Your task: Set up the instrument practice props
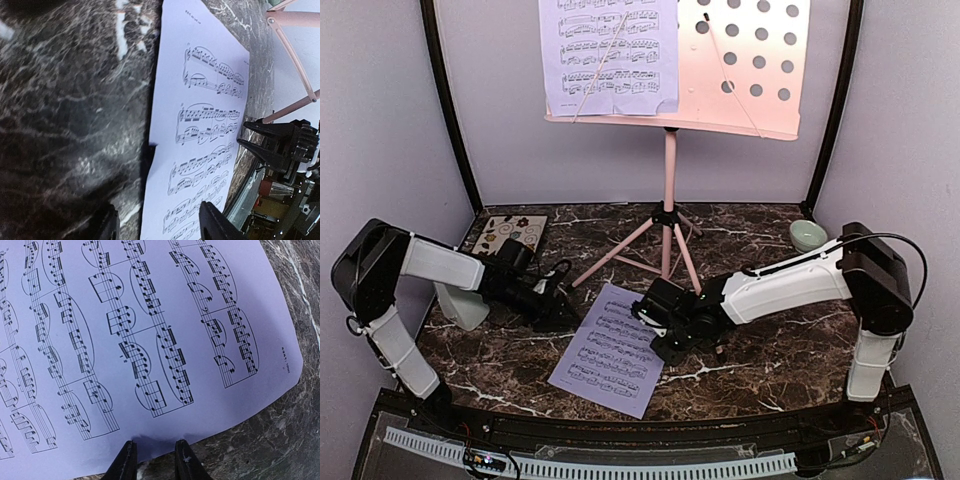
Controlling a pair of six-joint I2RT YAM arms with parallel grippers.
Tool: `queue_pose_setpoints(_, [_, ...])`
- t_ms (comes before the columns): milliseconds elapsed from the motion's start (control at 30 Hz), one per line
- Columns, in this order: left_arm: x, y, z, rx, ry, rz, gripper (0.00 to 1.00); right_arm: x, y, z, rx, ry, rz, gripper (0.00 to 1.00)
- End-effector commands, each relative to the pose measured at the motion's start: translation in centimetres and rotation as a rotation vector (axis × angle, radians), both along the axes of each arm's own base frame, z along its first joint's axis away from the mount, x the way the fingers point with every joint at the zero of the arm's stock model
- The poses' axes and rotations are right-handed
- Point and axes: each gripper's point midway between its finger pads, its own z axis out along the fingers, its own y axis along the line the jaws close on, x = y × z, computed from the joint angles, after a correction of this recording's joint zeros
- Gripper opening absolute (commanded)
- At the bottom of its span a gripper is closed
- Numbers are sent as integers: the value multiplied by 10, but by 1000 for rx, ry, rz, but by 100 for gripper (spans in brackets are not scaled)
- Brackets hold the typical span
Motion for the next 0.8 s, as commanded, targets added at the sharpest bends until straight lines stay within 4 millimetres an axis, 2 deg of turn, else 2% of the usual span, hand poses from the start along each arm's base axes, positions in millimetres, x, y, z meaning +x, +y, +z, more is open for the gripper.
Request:
queue_pose_setpoints(0, [14, -10, -6, -39, -21, -6, 56, 2, 4, -11, -1, 16, -9, 28])
queue_pose_setpoints(233, [12, -20, -14, -101, 18, -34, 52, 4, 8, -16, -8, 18, -6, 27])
queue_pose_setpoints(567, [13, -36, -6, -174, 18, -82, 44, 4, 11, -16, 4, 22, -12, 27])
queue_pose_setpoints(767, [11, -44, -6, -200, 21, -92, 46, 6, 13, -15, 7, 18, -12, 27])
